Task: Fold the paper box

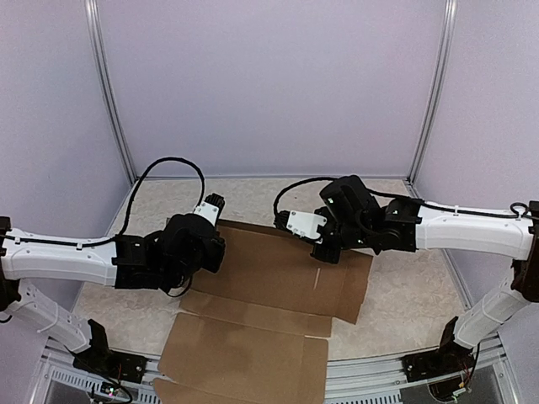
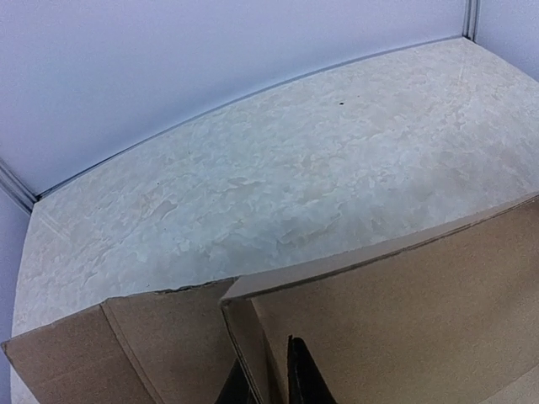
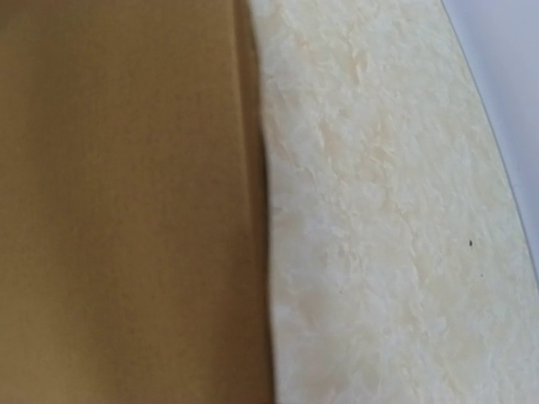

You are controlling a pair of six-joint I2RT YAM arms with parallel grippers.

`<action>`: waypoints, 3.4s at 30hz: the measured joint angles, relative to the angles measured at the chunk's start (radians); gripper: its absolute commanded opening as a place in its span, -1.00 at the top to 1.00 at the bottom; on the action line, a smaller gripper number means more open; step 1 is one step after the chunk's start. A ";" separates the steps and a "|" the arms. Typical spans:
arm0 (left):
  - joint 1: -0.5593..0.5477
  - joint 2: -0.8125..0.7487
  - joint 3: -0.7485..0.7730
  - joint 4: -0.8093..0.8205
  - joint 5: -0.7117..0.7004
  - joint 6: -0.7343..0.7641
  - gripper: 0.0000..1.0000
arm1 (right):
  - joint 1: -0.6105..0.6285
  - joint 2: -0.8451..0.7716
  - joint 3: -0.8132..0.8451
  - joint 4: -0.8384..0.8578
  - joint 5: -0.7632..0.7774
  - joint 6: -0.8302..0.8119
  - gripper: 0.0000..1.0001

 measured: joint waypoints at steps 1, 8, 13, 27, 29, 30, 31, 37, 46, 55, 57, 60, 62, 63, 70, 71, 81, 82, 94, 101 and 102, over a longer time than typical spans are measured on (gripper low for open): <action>0.000 0.002 -0.014 0.042 -0.003 0.000 0.75 | 0.000 0.001 -0.003 0.006 0.000 0.007 1.00; 0.000 0.012 -0.062 0.262 -0.004 0.002 0.53 | 0.000 0.002 -0.008 0.021 0.002 0.033 1.00; 0.008 0.013 -0.091 0.394 0.041 -0.003 0.30 | 0.000 0.002 -0.019 0.045 0.000 0.043 1.00; 0.106 -0.044 -0.146 0.555 0.302 -0.033 0.07 | 0.000 0.002 -0.062 0.103 0.024 0.067 1.00; 0.115 -0.069 -0.150 0.530 0.313 -0.037 0.06 | 0.000 0.002 -0.062 0.104 0.032 0.064 1.00; 0.121 -0.085 -0.156 0.513 0.317 -0.040 0.05 | -0.002 0.002 -0.062 0.103 0.035 0.062 1.00; 0.127 -0.104 -0.163 0.493 0.319 -0.044 0.03 | -0.006 0.002 -0.062 0.103 0.038 0.058 1.00; 0.161 -0.254 -0.213 0.313 0.305 -0.101 -0.07 | -0.032 0.002 -0.061 0.101 0.053 0.013 1.00; 0.267 -0.435 -0.241 0.052 0.380 -0.235 0.08 | -0.066 0.011 -0.047 0.096 0.049 -0.035 1.00; 0.451 -0.372 -0.378 0.032 0.620 -0.364 1.00 | -0.074 0.015 -0.046 0.096 0.019 -0.038 1.00; 0.470 -0.344 -0.389 0.031 0.644 -0.377 1.00 | -0.074 0.015 -0.046 0.096 0.016 -0.038 1.00; 0.484 -0.304 -0.390 0.034 0.660 -0.392 1.00 | -0.075 0.015 -0.047 0.096 0.014 -0.037 1.00; 0.490 -0.280 -0.391 0.034 0.665 -0.402 1.00 | -0.077 0.015 -0.048 0.097 0.013 -0.035 1.00; 0.491 -0.270 -0.391 0.034 0.666 -0.405 1.00 | -0.079 0.015 -0.050 0.097 0.013 -0.034 1.00; 0.492 -0.233 -0.392 0.026 0.662 -0.418 1.00 | -0.079 0.015 -0.051 0.097 0.012 -0.029 1.00; 0.492 -0.229 -0.392 0.026 0.661 -0.420 1.00 | -0.080 0.015 -0.051 0.097 0.012 -0.029 1.00; 0.400 -0.154 -0.389 0.012 0.607 -0.430 1.00 | -0.080 0.017 -0.051 0.103 0.008 -0.013 1.00; 0.393 -0.148 -0.386 0.011 0.605 -0.430 1.00 | -0.080 0.019 -0.051 0.103 0.008 -0.012 1.00; 0.333 -0.173 -0.363 0.044 0.640 -0.448 1.00 | -0.080 0.032 -0.063 0.118 0.022 0.007 1.00; 0.294 -0.163 -0.341 0.110 0.684 -0.463 1.00 | -0.080 0.032 -0.082 0.149 0.034 0.027 1.00; 0.285 -0.154 -0.339 0.117 0.687 -0.467 1.00 | -0.080 0.032 -0.085 0.152 0.036 0.029 1.00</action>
